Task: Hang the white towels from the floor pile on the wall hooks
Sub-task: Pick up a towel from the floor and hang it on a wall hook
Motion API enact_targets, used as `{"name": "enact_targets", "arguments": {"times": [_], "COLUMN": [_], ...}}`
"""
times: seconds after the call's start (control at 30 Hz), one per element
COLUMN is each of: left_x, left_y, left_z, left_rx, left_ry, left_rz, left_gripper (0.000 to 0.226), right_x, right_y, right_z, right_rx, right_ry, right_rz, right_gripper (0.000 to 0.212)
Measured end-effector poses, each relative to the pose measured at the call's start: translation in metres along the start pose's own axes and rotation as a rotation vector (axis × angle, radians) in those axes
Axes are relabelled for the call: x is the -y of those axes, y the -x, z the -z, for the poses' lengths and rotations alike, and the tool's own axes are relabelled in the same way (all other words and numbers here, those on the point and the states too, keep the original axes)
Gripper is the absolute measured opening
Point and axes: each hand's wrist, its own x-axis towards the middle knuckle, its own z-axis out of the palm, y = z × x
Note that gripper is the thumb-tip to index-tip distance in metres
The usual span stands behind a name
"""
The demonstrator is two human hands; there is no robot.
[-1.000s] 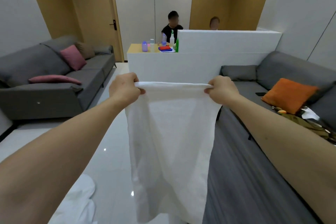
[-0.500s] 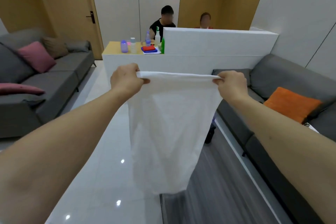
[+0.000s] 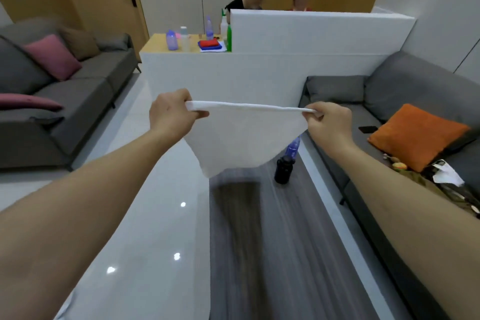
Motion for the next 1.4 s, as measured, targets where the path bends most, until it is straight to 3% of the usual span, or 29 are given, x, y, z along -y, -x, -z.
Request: {"name": "enact_targets", "arguments": {"times": [0.23, 0.4, 0.67, 0.8, 0.9, 1.07, 1.4], "left_x": [-0.008, 0.002, 0.033, 0.048, 0.056, 0.067, 0.09], "left_y": [0.19, 0.313, 0.486, 0.557, 0.587, 0.598, 0.506], "left_z": [-0.078, -0.117, -0.133, -0.128, -0.124, -0.122, -0.171], "left_rx": [0.266, 0.469, 0.828, 0.905, 0.923, 0.901, 0.754], "left_ry": [-0.073, -0.12, -0.2, -0.196, -0.169, -0.143, -0.179], "left_rz": [0.149, 0.188, 0.202, 0.216, 0.25, 0.306, 0.377], "left_gripper": [0.027, 0.017, 0.019, 0.021, 0.018, 0.015, 0.007], "right_x": [-0.11, -0.167, -0.181, -0.178, -0.18, -0.178, -0.193], "right_y": [0.16, 0.276, 0.455, 0.524, 0.552, 0.556, 0.464], "right_z": [0.008, 0.021, 0.078, 0.105, 0.111, 0.099, 0.006], "right_rx": [0.242, 0.438, 0.663, 0.778, 0.872, 0.863, 0.87], "right_ry": [-0.008, 0.042, 0.118, 0.169, 0.207, 0.192, 0.148], "right_rz": [-0.023, -0.142, -0.294, -0.336, -0.384, -0.425, -0.437], "right_gripper": [0.014, 0.019, 0.016, 0.016, 0.017, 0.014, 0.013]}}
